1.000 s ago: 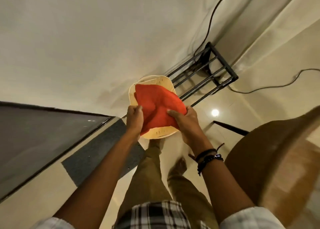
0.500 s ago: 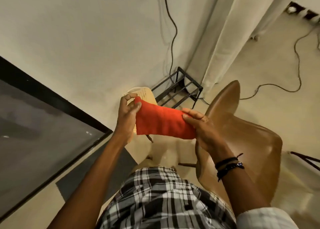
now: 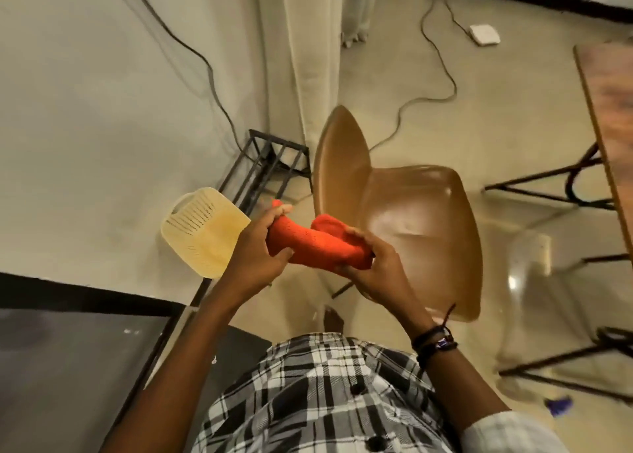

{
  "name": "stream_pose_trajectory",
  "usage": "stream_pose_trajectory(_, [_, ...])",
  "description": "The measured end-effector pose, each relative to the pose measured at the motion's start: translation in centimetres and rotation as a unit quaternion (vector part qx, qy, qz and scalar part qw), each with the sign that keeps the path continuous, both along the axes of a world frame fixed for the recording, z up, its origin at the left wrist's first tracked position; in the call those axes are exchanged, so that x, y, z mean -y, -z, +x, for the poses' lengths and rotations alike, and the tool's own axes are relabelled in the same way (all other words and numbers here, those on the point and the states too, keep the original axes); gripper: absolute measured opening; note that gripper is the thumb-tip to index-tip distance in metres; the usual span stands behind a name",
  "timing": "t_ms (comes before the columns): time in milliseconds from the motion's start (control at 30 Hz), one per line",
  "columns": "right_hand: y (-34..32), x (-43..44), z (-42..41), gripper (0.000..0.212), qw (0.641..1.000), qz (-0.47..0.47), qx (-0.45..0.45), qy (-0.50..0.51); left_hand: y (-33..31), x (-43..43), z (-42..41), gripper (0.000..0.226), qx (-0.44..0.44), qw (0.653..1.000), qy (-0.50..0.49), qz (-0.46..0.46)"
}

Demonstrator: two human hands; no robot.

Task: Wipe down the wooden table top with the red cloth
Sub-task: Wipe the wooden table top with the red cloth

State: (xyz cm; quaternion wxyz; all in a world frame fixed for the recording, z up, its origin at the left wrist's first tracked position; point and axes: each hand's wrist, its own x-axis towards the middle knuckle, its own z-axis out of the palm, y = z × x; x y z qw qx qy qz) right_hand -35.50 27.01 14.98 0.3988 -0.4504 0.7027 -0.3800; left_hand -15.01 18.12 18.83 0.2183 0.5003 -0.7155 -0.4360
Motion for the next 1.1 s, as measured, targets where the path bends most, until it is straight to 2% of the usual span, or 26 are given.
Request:
stream_pose_trajectory(100, [0.8,-3.7,0.3,0.034,0.991,-0.040,-0.102,0.073,0.9,-1.7,-0.8,0.068,0.018,0.997,0.052,-0.061])
stream_pose_trajectory(200, [1.0,-7.5,-0.8,0.026,0.980,-0.050,-0.156,0.117,1.5,-3.2,-1.9,0.055,0.034,0.987,0.107,-0.112])
stream_pose_trajectory(267, [0.7,-10.0,-1.9,0.026,0.981,-0.041,-0.114,0.149,1.8,-4.1,-3.1,0.044,0.043,0.980,0.143,-0.132])
stream_pose_trajectory(400, [-0.7,-14.2,-3.6,0.023,0.973,-0.049,0.074,0.212,2.4,-5.4,-6.5,0.024,0.046,0.975,0.176,-0.127])
stream_pose_trajectory(467, [-1.1,-16.2,-4.4,0.021,0.943,-0.064,0.137,0.295,2.2,-6.4,-8.6,0.019,0.003,0.982,0.187,-0.008])
stream_pose_trajectory(533, [-1.2,-17.5,-5.1,0.024,0.909,-0.076,0.181,0.368,2.2,-7.9,-10.5,0.017,-0.056,0.967,0.189,0.161])
stream_pose_trajectory(600, [-1.1,-18.9,-6.2,0.017,0.881,-0.088,0.198,0.420,2.7,-9.8,-12.6,0.011,-0.080,0.948,0.173,0.256])
stream_pose_trajectory(700, [-1.0,-21.4,-8.3,0.015,0.838,-0.093,0.211,0.495,3.3,-12.7,-15.8,0.010,-0.077,0.939,0.191,0.276])
stream_pose_trajectory(833, [-0.2,-26.2,-12.1,0.031,0.755,-0.106,0.291,0.579,3.3,-17.1,-21.5,0.011,-0.085,0.928,0.220,0.289])
stream_pose_trajectory(967, [-0.4,-30.4,-17.1,0.043,0.684,-0.143,0.396,0.595,3.2,-21.3,-27.2,0.010,-0.072,0.918,0.255,0.297])
stream_pose_trajectory(1100, [-1.0,-34.7,-21.5,0.042,0.636,-0.199,0.468,0.581,2.0,-25.5,-32.7,0.029,-0.071,0.893,0.257,0.362])
